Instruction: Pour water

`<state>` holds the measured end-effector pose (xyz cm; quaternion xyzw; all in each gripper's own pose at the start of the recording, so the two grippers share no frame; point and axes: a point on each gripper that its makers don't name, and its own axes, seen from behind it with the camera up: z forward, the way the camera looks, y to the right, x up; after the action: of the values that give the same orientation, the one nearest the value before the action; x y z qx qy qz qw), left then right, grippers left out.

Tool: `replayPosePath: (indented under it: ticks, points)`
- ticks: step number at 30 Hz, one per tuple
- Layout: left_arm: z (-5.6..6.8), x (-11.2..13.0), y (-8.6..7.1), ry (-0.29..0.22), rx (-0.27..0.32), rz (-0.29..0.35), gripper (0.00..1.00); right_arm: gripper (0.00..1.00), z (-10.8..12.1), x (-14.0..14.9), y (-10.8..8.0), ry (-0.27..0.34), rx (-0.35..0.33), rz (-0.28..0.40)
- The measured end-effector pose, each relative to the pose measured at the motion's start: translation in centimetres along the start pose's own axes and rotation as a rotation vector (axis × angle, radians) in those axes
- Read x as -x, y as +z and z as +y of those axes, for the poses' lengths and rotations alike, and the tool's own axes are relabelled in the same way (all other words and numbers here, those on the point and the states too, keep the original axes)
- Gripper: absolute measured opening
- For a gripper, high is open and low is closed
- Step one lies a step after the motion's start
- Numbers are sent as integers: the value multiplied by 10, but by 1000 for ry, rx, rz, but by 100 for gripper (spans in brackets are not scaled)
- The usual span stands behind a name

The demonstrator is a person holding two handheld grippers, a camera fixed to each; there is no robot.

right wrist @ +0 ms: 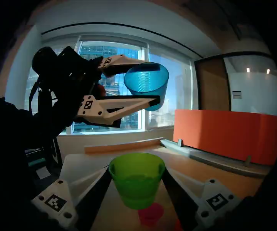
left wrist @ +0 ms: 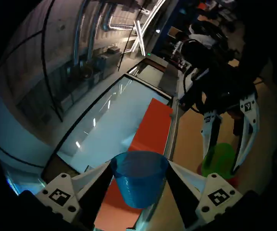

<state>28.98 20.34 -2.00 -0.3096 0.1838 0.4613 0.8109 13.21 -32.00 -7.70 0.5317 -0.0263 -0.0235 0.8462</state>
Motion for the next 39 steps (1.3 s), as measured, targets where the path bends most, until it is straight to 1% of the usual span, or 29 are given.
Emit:
replayPosePath:
  ticks: [4,7,17,23,26,32,35,39]
  points:
    - [-4,3,-1,-139,-2,1,88,91,0,-1,-1,0,3,4]
    - [-5,6,-1,-232,-2,2,88,91,0,-2,-2,2,5,8]
    - [-3,19,0,-522,13,3,88,91,0,-8,-4,1,12,21]
    - [-2,22,0,-674,32,18,88,91,0,-10,-5,0,16,26]
    - [-2,26,2,-735,34,20,88,91,1,-11,-5,1,18,28]
    - [0,29,3,-834,44,23,88,91,1,-12,-6,1,20,30]
    - [1,31,3,-868,46,24,88,91,3,-13,-7,3,23,31]
    - [4,37,3,-886,41,17,88,91,5,-14,-8,6,27,32]
